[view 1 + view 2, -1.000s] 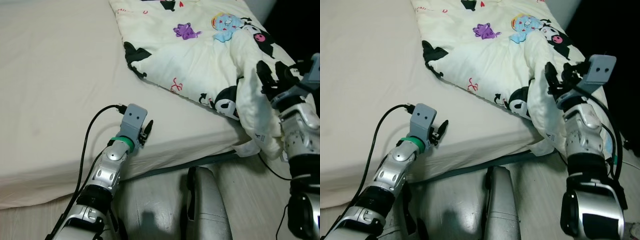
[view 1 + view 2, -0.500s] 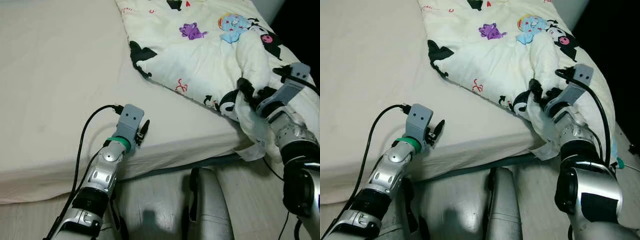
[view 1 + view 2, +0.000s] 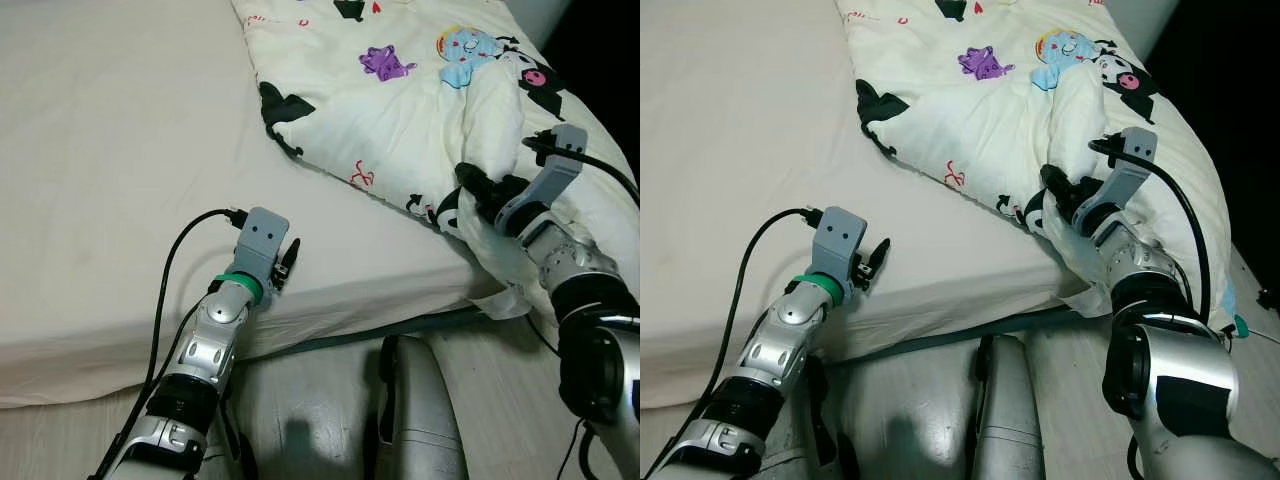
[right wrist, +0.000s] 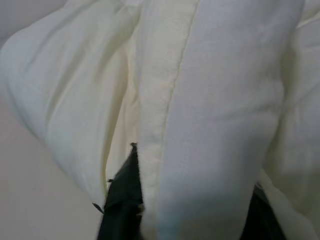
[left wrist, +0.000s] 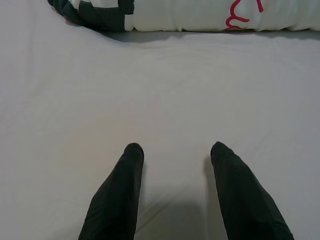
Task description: Clean up the room
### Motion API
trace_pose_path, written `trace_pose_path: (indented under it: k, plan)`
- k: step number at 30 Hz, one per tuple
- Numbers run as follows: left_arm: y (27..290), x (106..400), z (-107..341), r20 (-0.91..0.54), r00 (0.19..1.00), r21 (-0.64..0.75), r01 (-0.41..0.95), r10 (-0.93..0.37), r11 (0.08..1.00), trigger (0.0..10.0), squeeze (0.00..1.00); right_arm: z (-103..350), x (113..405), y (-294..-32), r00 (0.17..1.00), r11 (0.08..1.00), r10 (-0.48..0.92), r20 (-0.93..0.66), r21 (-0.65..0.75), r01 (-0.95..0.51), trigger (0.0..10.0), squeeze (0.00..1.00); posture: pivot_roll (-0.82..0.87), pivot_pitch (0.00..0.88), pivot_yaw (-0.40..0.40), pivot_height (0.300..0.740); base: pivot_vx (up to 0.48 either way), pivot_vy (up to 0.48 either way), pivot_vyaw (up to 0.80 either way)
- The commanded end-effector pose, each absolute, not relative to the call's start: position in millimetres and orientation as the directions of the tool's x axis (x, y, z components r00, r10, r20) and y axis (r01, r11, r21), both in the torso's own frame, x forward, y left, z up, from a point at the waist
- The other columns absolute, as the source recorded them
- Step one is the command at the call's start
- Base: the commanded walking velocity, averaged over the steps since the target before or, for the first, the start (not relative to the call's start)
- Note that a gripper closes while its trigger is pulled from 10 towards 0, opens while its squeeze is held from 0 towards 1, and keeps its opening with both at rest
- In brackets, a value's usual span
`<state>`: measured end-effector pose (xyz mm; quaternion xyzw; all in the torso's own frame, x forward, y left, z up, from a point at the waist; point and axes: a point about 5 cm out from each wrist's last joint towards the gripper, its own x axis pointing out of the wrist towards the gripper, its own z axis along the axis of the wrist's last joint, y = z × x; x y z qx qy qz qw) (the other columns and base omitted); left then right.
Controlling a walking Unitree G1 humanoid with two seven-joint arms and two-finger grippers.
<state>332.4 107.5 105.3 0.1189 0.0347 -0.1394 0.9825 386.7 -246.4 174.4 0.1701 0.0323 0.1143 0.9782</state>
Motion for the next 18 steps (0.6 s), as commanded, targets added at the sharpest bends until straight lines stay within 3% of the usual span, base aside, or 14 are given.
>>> trace_pose_path:
  k: [1,5,9,11,12,13,14,15,16,17,18]
  plan:
    - [108,330,99,-0.129,0.957,0.214,0.284,-0.261,0.935,10.0,0.00,167,385,-244,0.965,0.910,0.254,-0.059,0.353,-0.218,0.0,0.00,-0.04,0.149,0.044,0.496,0.000,0.000,0.00]
    - [107,331,100,-0.128,0.956,0.212,0.286,-0.263,0.935,10.0,0.00,167,385,-242,0.958,0.909,0.283,-0.055,0.335,-0.249,0.0,0.00,-0.05,0.149,0.039,0.496,0.000,0.000,0.00]
    - [105,333,101,-0.125,0.957,0.208,0.285,-0.263,0.936,10.0,0.00,174,386,-225,0.903,0.882,0.429,-0.028,0.230,-0.412,0.0,0.00,-0.05,0.147,0.037,0.496,0.000,0.000,0.00]
    - [105,332,101,-0.125,0.956,0.205,0.286,-0.265,0.936,10.0,0.00,179,384,-201,0.790,0.777,0.613,0.001,0.178,-0.604,0.0,0.00,-0.06,0.150,0.037,0.496,0.000,0.000,0.00]
    - [105,332,101,-0.125,0.956,0.205,0.286,-0.265,0.936,10.0,0.00,179,384,-201,0.790,0.777,0.613,0.001,0.178,-0.604,0.0,0.00,-0.06,0.150,0.037,0.496,0.000,0.000,0.00]
    - [104,332,100,-0.125,0.956,0.204,0.287,-0.266,0.936,10.0,0.00,177,378,-188,0.700,0.690,0.715,0.003,0.163,-0.705,0.0,0.00,-0.06,0.150,0.037,0.496,0.000,0.000,0.00]
    - [104,332,100,-0.125,0.956,0.204,0.287,-0.266,0.936,10.0,0.00,177,378,-188,0.700,0.690,0.715,0.003,0.163,-0.705,0.0,0.00,-0.06,0.150,0.037,0.496,0.000,0.000,0.00]
    - [103,332,101,-0.124,0.955,0.202,0.289,-0.268,0.936,10.0,0.00,174,371,-175,0.609,0.602,0.793,-0.006,0.158,-0.783,2.4,0.00,-0.06,0.151,0.035,0.496,0.000,0.000,0.00]
    - [103,332,101,-0.124,0.955,0.202,0.289,-0.268,0.936,10.0,0.00,174,371,-175,0.609,0.602,0.793,-0.006,0.158,-0.783,2.4,0.00,-0.06,0.151,0.035,0.496,0.000,0.000,0.00]
    - [101,333,102,-0.120,0.955,0.199,0.291,-0.271,0.936,10.0,0.00,167,361,-163,0.509,0.506,0.860,-0.027,0.158,-0.848,10.0,0.00,-0.07,0.152,0.033,0.496,0.000,0.000,0.00]
    - [100,334,105,-0.111,0.956,0.195,0.290,-0.273,0.937,10.0,0.00,156,344,-150,0.389,0.395,0.918,-0.074,0.155,-0.905,10.0,0.00,-0.06,0.155,0.031,0.496,0.000,0.000,0.00]
